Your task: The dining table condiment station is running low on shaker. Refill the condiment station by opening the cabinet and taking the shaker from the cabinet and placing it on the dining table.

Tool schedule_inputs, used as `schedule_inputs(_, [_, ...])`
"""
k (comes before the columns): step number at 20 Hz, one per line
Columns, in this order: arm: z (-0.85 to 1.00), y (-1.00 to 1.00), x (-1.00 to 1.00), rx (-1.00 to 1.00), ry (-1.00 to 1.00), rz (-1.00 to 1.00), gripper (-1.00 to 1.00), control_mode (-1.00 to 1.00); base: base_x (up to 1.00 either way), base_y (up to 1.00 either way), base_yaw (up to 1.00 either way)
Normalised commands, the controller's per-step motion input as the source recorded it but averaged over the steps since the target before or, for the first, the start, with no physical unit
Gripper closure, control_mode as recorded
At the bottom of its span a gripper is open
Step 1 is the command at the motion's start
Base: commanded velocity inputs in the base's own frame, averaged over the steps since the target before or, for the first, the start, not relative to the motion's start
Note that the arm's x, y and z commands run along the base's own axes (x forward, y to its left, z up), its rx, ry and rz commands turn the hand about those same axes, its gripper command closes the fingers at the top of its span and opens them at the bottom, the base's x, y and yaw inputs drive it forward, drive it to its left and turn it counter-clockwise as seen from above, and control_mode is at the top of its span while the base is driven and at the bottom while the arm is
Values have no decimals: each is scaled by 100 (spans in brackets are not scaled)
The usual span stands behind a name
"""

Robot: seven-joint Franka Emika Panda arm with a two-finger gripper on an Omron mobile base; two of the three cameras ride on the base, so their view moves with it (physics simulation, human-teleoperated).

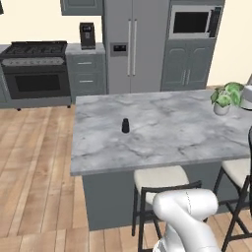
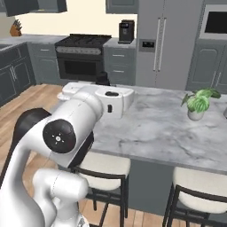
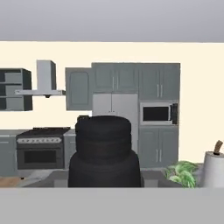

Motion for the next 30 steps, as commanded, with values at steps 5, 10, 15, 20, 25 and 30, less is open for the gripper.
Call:
schedule_inputs(5, [-93,-1,85,-1,8,43,100,-100,0,0,0])
schedule_inputs(10, [-100,0,93,-3,5,45,100,-100,0,0,0])
schedule_inputs(15, [-80,7,52,-1,4,36,100,-100,0,0,0])
schedule_inputs(20, [-71,22,62,0,0,27,100,-100,0,0,0])
schedule_inputs(25, [-52,0,57,0,0,16,100,-100,0,0,0])
schedule_inputs(30, [-50,0,51,0,0,11,100,-100,0,0,0])
